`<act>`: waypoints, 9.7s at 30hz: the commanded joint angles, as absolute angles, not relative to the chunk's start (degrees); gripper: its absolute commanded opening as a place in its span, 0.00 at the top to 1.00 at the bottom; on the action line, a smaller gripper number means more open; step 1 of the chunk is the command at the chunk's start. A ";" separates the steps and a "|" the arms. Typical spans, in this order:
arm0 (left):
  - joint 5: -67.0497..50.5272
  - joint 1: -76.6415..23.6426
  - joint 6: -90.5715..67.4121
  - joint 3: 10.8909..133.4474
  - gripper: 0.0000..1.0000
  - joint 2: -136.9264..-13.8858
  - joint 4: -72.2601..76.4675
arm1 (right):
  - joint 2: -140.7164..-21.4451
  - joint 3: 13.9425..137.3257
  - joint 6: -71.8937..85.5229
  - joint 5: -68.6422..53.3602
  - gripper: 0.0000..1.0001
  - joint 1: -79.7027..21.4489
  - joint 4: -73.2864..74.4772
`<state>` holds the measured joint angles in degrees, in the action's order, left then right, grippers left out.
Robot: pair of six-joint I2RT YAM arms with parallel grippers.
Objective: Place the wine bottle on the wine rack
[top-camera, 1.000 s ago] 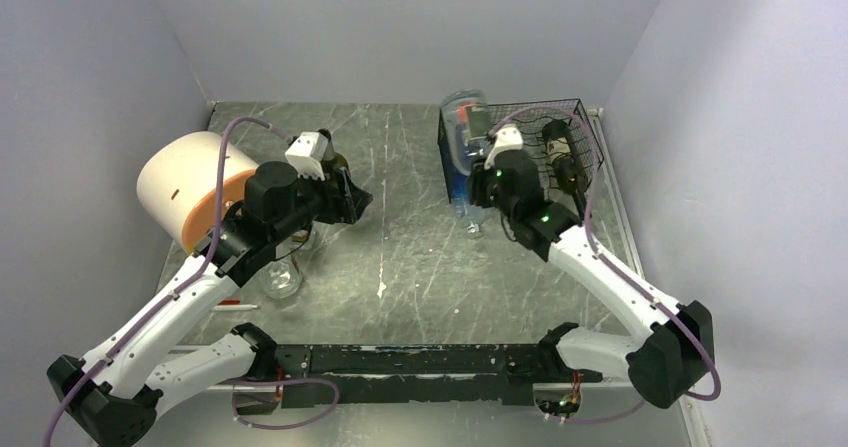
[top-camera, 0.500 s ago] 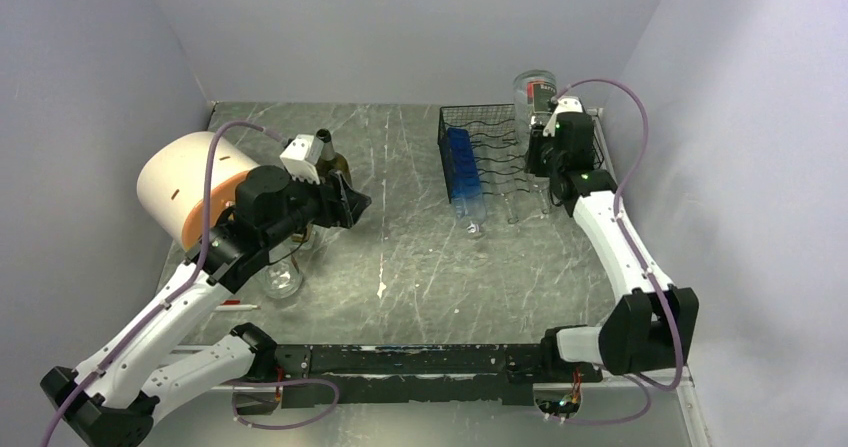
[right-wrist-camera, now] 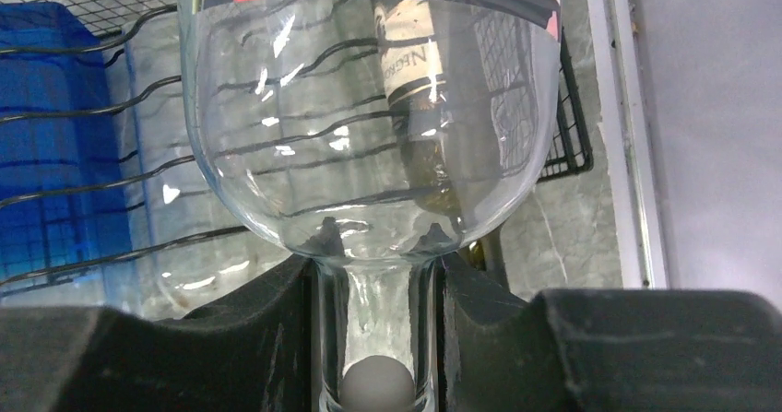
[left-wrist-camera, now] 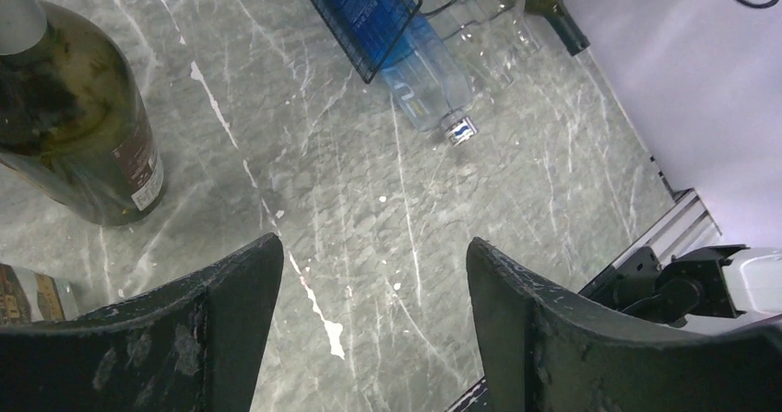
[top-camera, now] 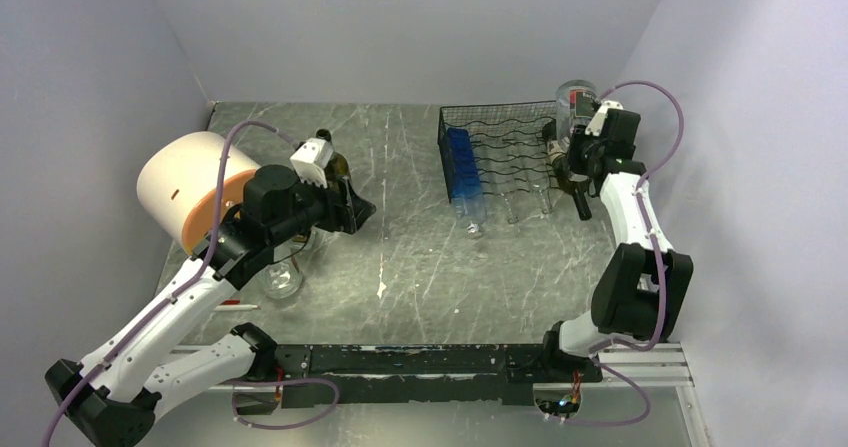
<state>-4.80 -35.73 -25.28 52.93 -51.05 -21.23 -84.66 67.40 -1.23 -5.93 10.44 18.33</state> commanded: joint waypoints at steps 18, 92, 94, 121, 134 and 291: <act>-7.73 -35.86 -18.05 66.90 0.23 -60.73 -24.04 | -95.30 78.61 -9.57 -16.07 0.90 15.77 6.92; 6.06 -35.90 -16.05 78.37 0.18 -51.43 -28.94 | -94.33 76.49 14.30 3.34 0.25 -51.29 -16.17; 6.07 -35.93 -15.29 78.31 0.18 -50.79 -29.04 | -98.52 81.00 13.91 6.49 0.26 -53.26 -14.97; 22.31 -35.88 -17.75 80.00 0.11 -47.52 -35.07 | -113.53 97.89 0.97 15.60 0.90 -55.81 -10.26; 19.36 -35.82 -19.94 75.92 0.04 -52.16 -34.75 | -92.88 62.66 -0.06 16.63 1.00 -55.81 -25.84; -9.77 -23.73 -18.54 56.82 0.25 -49.22 -15.82 | -58.23 52.69 9.83 30.14 1.00 -37.01 9.12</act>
